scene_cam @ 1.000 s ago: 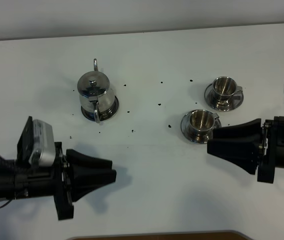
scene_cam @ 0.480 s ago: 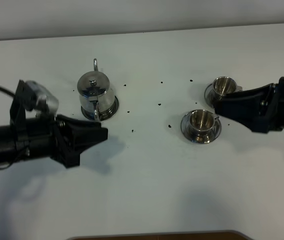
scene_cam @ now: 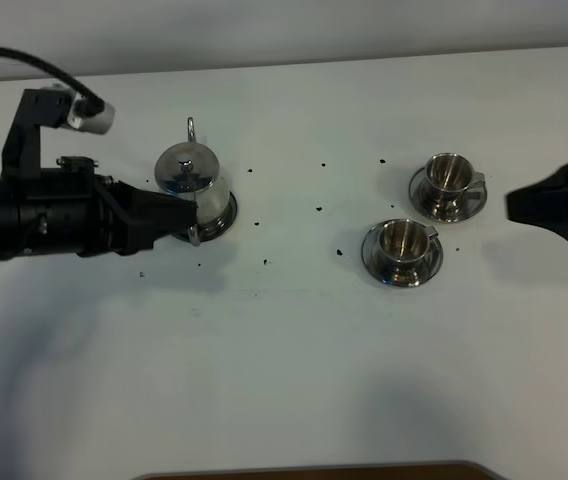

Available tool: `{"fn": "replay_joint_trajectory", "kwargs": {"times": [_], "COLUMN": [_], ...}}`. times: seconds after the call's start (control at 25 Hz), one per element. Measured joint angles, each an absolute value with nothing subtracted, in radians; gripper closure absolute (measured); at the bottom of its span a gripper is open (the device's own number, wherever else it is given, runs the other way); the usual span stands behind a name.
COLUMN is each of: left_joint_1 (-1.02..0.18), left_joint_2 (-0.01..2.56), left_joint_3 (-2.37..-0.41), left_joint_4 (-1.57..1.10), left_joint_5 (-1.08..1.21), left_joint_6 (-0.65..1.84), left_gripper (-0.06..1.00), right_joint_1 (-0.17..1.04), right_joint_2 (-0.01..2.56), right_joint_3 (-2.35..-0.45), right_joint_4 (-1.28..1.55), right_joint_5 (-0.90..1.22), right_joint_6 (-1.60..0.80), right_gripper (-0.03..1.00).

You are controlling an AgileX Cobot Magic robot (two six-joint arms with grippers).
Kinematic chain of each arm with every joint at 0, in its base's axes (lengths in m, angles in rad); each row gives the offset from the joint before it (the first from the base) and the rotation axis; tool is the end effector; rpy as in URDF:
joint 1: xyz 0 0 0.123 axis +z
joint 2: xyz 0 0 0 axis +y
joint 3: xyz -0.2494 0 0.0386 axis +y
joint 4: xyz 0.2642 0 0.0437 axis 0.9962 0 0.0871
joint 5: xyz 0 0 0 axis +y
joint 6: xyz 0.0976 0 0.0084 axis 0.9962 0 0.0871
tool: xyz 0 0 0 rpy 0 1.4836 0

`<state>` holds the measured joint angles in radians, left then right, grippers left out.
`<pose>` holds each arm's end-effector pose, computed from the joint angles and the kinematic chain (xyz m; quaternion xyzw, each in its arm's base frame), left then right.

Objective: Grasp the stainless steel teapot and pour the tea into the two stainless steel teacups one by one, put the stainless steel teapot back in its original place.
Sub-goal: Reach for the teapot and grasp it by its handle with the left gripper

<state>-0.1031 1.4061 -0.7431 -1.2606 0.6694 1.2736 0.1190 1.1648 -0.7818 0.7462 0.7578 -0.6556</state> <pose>0.2791 -0.0872 0.1898 0.2000 0.8677 -0.2909 0.3499 0.2447 0.0754 0.2411 -0.1623 0.9060 0.2357 0.3118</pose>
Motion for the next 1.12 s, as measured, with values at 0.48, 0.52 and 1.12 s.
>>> {"fn": "replay_joint_trajectory", "kwargs": {"times": [0.48, 0.52, 1.12], "left_joint_1": [-0.103, -0.103, -0.103], "left_joint_2": [1.407, 1.407, 1.407], "left_joint_3": [-0.825, -0.825, -0.825], "left_joint_4": [-1.005, -1.003, -0.998], "left_joint_5": [0.666, 0.667, 0.674], "left_joint_6": [0.985, 0.984, 0.983], "left_gripper": [0.65, 0.65, 0.65], "right_joint_1": [0.119, 0.119, 0.119], "right_joint_2": [0.869, 0.832, 0.338], "right_joint_3": [-0.741, -0.716, -0.524], "right_joint_4": [0.285, 0.281, 0.244], "right_joint_5": [1.099, 1.114, 1.131], "right_joint_6": [-0.150, -0.150, -0.151], "right_gripper": [0.55, 0.55, 0.55]}}
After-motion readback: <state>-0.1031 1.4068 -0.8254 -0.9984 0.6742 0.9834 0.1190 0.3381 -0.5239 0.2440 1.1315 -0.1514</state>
